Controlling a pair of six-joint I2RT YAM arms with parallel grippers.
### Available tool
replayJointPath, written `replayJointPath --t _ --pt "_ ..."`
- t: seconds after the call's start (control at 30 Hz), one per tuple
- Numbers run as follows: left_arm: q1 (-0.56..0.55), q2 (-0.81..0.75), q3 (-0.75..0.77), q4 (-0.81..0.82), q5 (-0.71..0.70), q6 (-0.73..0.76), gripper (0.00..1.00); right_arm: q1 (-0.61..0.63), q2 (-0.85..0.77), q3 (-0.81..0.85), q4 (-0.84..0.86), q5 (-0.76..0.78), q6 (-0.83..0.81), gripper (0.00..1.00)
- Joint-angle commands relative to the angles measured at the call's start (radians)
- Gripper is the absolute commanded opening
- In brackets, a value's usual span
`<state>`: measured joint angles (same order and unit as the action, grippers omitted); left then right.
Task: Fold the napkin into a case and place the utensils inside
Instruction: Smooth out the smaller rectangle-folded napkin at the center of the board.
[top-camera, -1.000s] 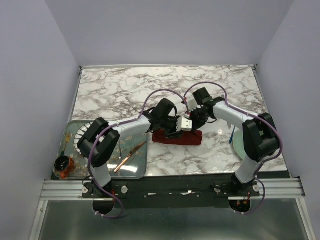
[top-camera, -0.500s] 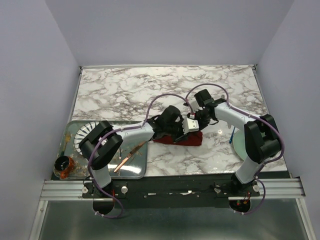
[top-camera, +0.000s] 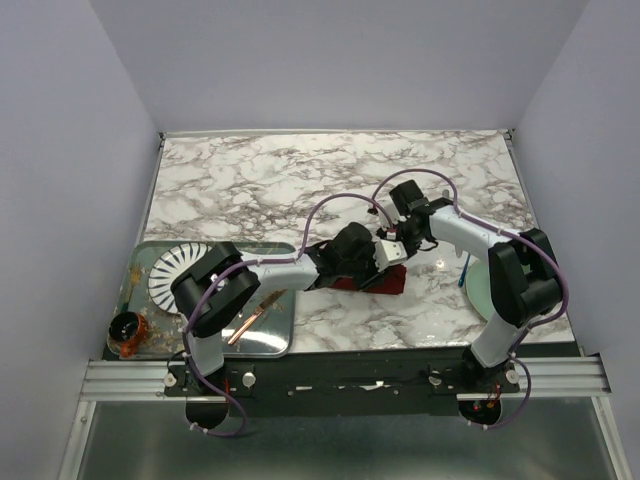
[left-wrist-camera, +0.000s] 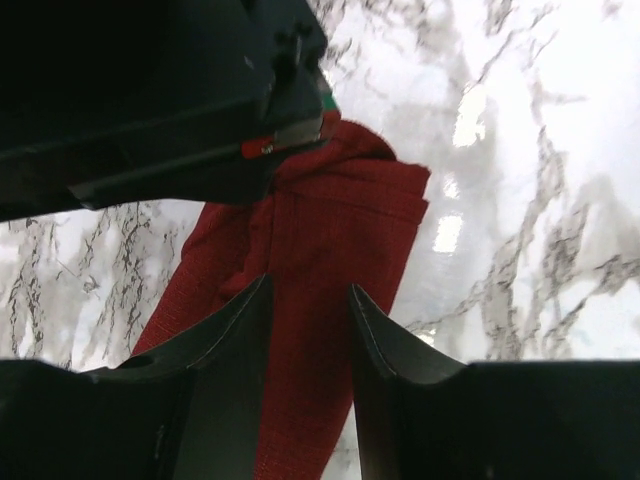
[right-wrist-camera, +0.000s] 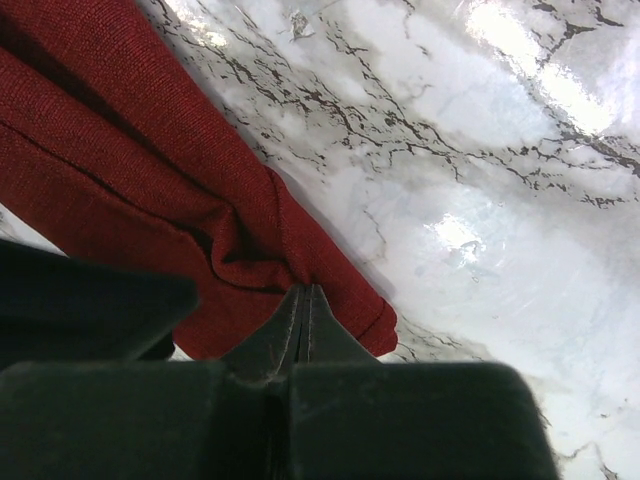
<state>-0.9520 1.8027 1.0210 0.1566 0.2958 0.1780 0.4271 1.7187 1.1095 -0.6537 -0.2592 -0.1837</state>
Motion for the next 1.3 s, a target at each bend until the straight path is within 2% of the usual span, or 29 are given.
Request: replayJointPath --t 0.0,0.17,0.37,0.87,1.1,1.27 --pt "-0.004 0.049 0.033 0.009 -0.030 0.069 0.48 -0.010 -0.018 -0.011 -0.027 -0.003 -0.002 0.01" --pt "-0.004 0.069 0.054 -0.015 -0.035 0.129 0.48 -0.013 -0.018 -0.016 -0.029 -0.021 0.000 0.01" --pt "-0.004 0.090 0.071 -0.040 -0.018 0.156 0.40 -0.014 -0.019 -0.022 -0.029 -0.043 0.001 0.01" --pt "-0.001 0.118 0.136 -0.057 0.005 0.184 0.01 -0.014 -0.042 -0.023 -0.049 -0.084 0.009 0.01" --pt "-0.002 0.121 0.143 -0.057 0.019 0.206 0.00 -0.016 -0.048 -0.023 -0.052 -0.077 0.006 0.01" --pt "-0.002 0.145 0.163 -0.118 0.022 0.230 0.00 -0.030 -0.053 -0.014 -0.054 -0.071 0.012 0.01"
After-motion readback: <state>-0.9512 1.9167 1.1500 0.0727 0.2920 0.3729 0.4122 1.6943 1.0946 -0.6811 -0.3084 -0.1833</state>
